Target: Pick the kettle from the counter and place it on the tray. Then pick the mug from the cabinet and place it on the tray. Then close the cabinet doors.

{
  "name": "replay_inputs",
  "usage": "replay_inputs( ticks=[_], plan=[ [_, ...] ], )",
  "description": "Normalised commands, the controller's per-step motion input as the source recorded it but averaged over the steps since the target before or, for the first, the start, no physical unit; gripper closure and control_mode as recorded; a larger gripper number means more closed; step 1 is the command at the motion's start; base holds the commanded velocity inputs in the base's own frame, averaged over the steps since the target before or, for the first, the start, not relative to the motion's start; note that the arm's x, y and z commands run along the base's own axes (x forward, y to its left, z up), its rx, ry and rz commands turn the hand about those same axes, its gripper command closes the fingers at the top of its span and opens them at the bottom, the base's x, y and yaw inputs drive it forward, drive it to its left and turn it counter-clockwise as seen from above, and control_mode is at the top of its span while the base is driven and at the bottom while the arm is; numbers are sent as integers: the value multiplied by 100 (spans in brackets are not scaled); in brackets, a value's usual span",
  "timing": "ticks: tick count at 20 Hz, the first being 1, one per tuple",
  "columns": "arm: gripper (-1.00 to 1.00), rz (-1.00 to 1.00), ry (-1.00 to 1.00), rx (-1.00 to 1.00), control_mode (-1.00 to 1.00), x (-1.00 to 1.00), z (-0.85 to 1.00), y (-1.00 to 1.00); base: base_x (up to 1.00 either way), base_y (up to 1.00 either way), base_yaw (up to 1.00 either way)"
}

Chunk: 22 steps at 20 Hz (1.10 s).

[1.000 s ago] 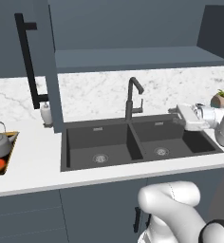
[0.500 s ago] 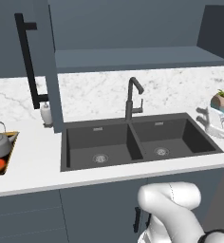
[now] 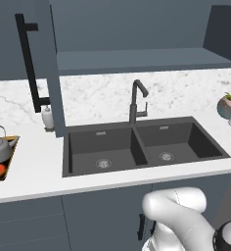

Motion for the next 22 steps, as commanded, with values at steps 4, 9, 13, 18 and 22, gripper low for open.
replay_inputs(
  ticks=[4,9,13,18,22],
  plan=[
    [-100,-7,-19,4,-100,-6,18,-98,0,0,0],
    [-100,-9,-23,0,-100,-38,12,-88,0,0,0],
    [-100,-10,-17,0,-100,-36,12,-87,0,0,0],
    [-100,-12,-4,-1,-100,-30,13,-67,0,0,0],
    [-100,-2,-14,-7,-100,-28,27,-33,0,0,0]
  ],
)
